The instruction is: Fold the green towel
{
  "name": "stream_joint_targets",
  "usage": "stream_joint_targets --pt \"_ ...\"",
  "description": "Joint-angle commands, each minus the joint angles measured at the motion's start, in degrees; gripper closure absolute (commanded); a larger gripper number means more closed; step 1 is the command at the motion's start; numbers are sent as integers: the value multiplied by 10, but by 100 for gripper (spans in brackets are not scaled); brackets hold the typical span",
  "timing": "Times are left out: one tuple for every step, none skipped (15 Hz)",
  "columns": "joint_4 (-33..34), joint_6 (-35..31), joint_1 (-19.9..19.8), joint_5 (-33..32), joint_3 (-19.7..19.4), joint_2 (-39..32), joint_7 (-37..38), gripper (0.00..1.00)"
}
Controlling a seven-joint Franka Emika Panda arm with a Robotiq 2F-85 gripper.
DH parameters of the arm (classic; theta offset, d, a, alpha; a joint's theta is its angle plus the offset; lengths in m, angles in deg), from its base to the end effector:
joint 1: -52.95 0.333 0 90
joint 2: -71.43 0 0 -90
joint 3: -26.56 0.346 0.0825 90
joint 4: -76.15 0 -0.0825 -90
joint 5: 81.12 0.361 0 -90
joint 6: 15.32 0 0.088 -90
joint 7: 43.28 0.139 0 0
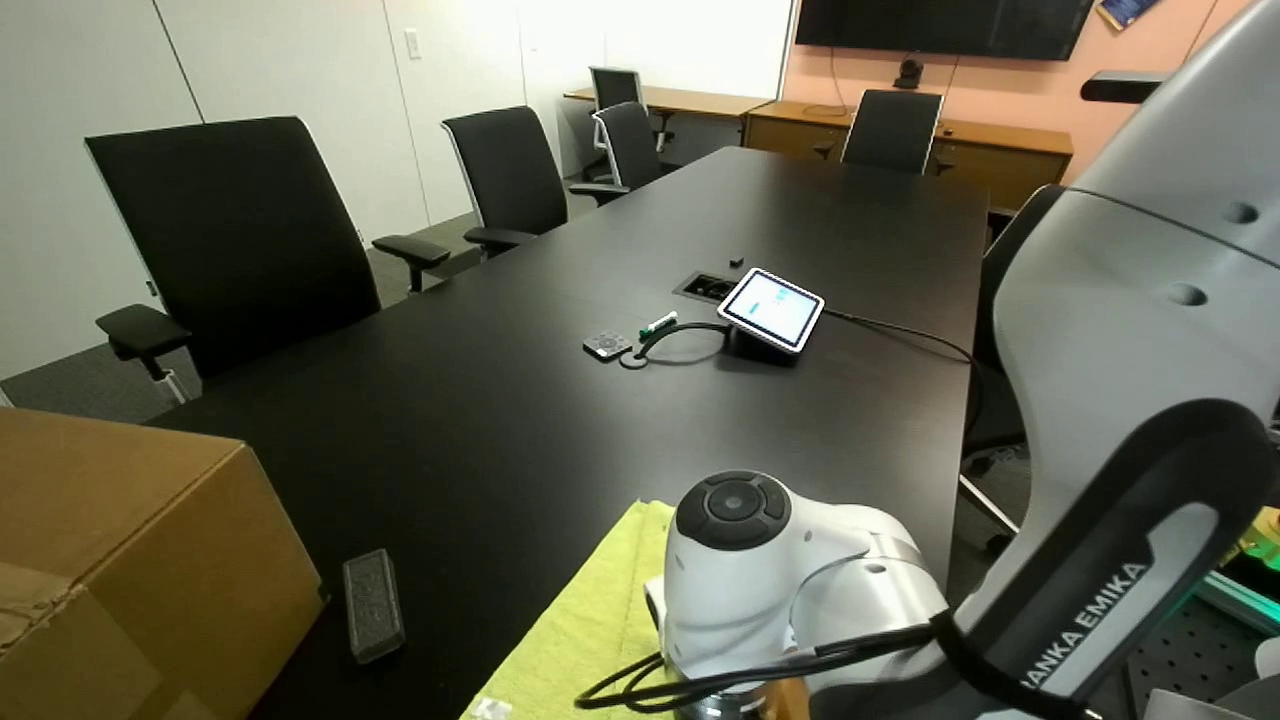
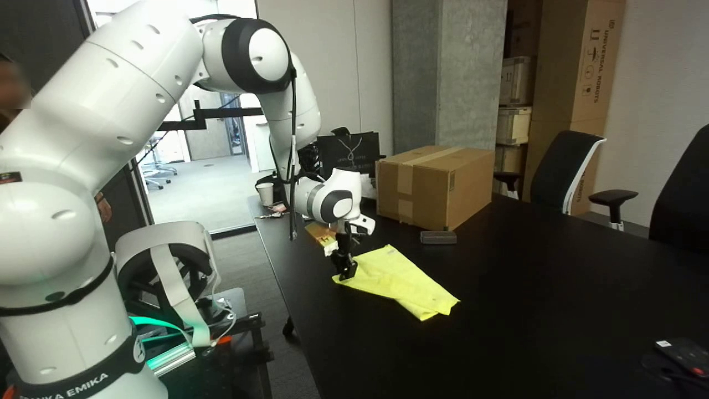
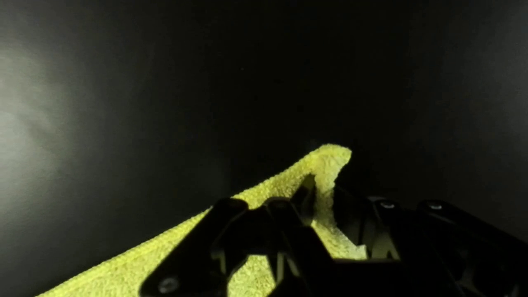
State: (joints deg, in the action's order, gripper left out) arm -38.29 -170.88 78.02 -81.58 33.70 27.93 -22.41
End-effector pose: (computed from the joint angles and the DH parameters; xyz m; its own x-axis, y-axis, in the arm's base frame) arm 0.5015 0.3175 0.0843 0.9827 0.1737 -0.0639 0.1697 -0.9834 -0.0640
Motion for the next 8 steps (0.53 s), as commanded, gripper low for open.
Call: stream_joint_targets --pt "2 25 -4 3 -2 9 -18 99" --pt "8 39 0 -4 -8 10 -20 97" --pt "11 53 3 -10 -14 13 -20 97" --pt "12 73 7 -20 -21 22 -21 97" --pt "19 93 11 -32 -28 24 -22 97" --pt "33 121 17 -49 -37 25 -24 97" --pt "42 146 18 -63 -40 28 -27 97" --pt "57 178 24 -84 -46 32 -29 97"
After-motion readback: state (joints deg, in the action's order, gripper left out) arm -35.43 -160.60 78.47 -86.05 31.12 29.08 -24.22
